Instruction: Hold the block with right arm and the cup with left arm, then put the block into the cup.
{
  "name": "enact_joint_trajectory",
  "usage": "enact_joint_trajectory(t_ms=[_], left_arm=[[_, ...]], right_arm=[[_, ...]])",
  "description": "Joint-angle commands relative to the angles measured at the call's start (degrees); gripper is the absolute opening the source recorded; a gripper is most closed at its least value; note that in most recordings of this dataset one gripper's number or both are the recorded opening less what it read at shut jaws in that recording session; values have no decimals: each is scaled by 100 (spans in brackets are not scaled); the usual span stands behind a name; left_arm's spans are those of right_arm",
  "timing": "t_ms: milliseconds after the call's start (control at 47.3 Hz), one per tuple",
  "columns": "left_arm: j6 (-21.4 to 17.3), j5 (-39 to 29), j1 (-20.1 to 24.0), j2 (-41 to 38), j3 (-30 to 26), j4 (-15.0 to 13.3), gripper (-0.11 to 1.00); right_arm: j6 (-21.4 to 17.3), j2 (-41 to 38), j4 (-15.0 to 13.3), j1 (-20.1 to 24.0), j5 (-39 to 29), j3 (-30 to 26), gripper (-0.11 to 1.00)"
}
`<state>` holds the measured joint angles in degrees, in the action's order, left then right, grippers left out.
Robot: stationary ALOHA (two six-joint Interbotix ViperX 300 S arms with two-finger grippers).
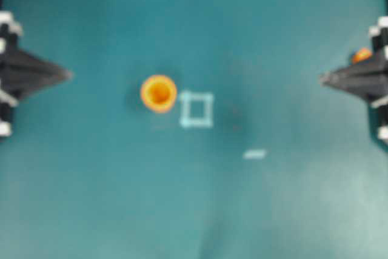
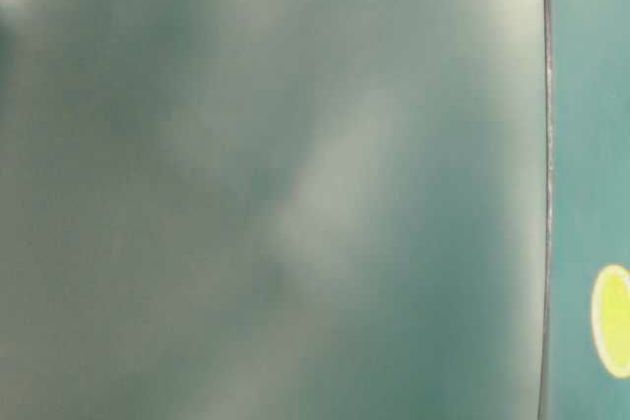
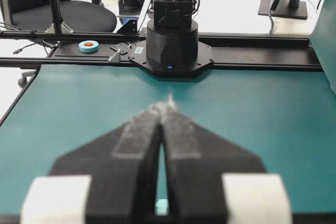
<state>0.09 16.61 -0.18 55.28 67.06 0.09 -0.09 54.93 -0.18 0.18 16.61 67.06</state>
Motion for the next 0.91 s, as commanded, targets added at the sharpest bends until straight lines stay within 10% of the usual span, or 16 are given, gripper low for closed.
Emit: enact_joint_trajectory(t_ms=[0, 592, 889], left_arm=[[35, -211, 9, -35, -88, 26, -1], [70, -853, 9, -141, -132, 35, 59], [70, -1415, 9, -343, -132, 35, 80]], right_arm=[[-9, 0, 26, -18, -9, -123, 0], [-967, 9, 26, -229, -3357, -984, 1], [-1107, 9, 35, -272, -3762, -993, 35]])
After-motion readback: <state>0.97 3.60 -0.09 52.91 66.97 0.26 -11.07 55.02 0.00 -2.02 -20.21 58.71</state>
